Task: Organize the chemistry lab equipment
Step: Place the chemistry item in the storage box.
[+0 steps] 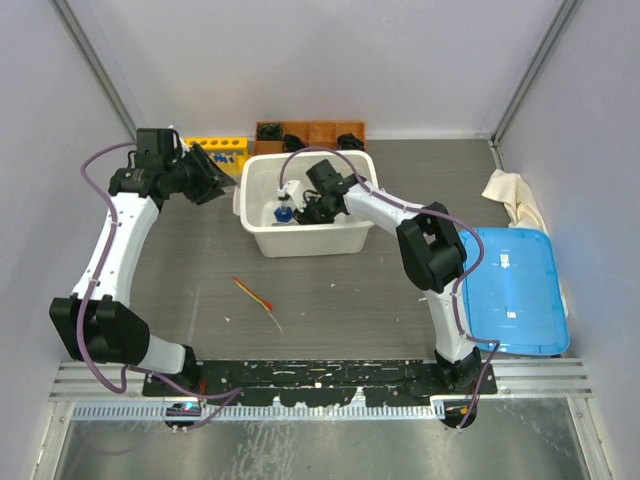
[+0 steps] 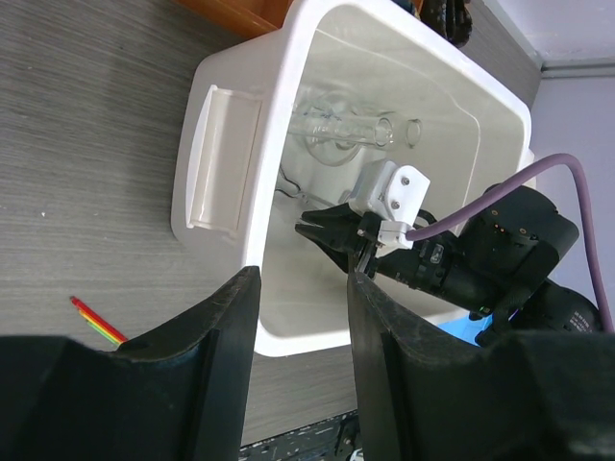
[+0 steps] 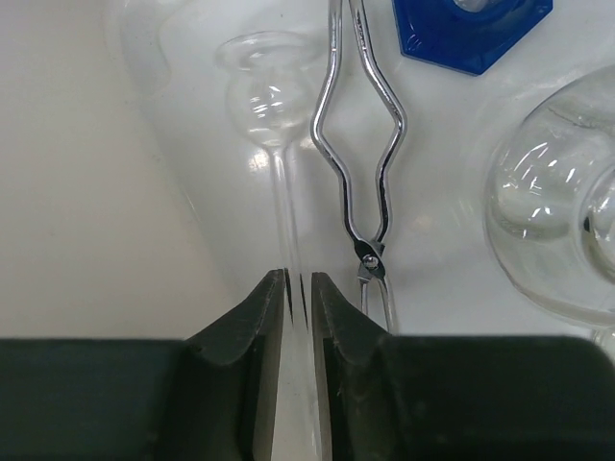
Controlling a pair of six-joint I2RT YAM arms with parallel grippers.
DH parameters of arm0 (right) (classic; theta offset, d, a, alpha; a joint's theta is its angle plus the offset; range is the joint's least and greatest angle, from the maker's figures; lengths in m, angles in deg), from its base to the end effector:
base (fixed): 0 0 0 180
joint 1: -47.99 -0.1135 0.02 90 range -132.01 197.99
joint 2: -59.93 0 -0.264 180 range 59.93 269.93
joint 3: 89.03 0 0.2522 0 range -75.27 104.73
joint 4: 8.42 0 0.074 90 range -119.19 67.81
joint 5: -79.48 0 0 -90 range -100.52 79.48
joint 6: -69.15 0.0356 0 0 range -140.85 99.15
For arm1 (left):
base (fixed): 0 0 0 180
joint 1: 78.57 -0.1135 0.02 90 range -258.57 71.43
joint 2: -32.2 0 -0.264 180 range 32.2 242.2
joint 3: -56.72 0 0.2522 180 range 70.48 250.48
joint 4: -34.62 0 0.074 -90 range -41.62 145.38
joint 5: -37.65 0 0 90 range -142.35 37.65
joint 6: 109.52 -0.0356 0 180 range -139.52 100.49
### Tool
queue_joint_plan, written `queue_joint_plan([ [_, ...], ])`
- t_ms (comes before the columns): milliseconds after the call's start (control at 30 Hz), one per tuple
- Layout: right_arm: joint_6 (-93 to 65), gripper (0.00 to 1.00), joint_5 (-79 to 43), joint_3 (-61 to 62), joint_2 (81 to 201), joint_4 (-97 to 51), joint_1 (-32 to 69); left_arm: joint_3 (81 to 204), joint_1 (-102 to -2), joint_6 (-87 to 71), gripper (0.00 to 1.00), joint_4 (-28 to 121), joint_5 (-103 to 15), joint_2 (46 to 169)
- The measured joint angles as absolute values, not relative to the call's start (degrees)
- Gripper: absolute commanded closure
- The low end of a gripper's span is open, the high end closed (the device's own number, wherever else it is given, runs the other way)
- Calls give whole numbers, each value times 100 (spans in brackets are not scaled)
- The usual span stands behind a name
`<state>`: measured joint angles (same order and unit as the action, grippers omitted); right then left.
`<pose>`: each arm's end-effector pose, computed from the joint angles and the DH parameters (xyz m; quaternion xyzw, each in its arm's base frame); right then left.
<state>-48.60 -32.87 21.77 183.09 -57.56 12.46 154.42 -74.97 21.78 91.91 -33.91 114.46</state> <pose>0.3679 0.2794 0.1866 -0.5394 0.7845 0.2038 0.2282 0.3065 -0.0306 0.3703 -0.2293 0.8740 -0.2890 0.3163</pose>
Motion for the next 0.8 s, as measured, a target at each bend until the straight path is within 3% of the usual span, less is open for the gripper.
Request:
queue_joint_plan([
  [167, -4827, 68, -3285, 2150, 18309, -5747, 1246, 15427, -7497, 2181, 57, 9191, -3389, 11444],
  [800, -4744, 66, -3226, 2081, 18020, -5769, 1246, 15053, -7508, 2181, 56, 9274, -3371, 11081],
])
